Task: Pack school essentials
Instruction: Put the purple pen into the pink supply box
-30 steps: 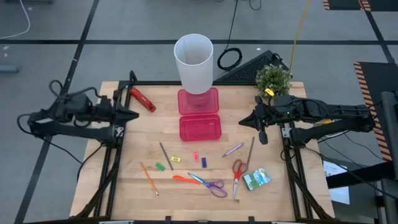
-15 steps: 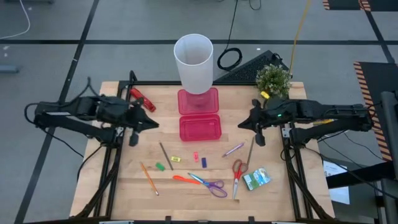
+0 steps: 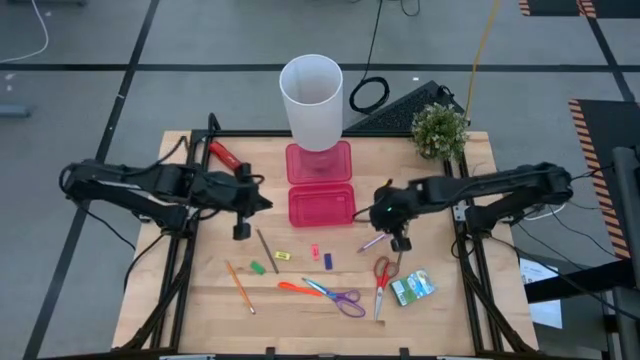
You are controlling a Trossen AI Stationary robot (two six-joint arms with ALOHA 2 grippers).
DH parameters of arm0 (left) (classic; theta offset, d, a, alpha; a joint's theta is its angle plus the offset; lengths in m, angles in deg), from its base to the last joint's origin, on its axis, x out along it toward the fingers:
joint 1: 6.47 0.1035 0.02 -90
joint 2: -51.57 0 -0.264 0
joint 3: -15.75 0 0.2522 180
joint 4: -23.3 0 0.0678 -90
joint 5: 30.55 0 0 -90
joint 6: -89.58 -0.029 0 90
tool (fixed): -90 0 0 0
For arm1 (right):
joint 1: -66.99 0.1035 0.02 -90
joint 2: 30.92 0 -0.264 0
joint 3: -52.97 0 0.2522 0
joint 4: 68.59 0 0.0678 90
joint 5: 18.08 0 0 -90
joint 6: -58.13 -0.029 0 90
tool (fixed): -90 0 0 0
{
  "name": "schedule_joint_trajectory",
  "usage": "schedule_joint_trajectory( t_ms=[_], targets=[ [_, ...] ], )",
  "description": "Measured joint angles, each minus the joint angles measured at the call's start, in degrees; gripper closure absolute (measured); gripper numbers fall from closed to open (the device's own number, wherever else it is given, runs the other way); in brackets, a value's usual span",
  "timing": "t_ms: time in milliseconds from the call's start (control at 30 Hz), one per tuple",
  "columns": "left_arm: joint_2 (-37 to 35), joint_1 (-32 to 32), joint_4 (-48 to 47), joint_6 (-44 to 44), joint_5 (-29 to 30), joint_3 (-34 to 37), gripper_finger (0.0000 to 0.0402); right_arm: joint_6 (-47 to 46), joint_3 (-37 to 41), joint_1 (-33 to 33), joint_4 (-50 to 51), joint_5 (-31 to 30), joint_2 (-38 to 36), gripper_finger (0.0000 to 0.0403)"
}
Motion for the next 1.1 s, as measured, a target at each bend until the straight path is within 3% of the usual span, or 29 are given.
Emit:
schedule_joint_trajectory(
  t_ms=[233,467,1100],
  targets=[
    [6.38,0.0,0.1,1.31,-0.62,0.0,0.0371,1.92,5.36,1.81,-8.87,0.02,6.15,0.0325],
    [12.38,0.04,0.9,2.6,-0.98,0.02,0.0371,4.21,5.89,2.19,-12.27,-0.07,10.89,0.0264],
    [25.4,0.07,8.17,2.9,-2.99,0.04,0.0371,8.19,9.62,2.19,-18.12,0.39,12.07,0.0304]
  ],
)
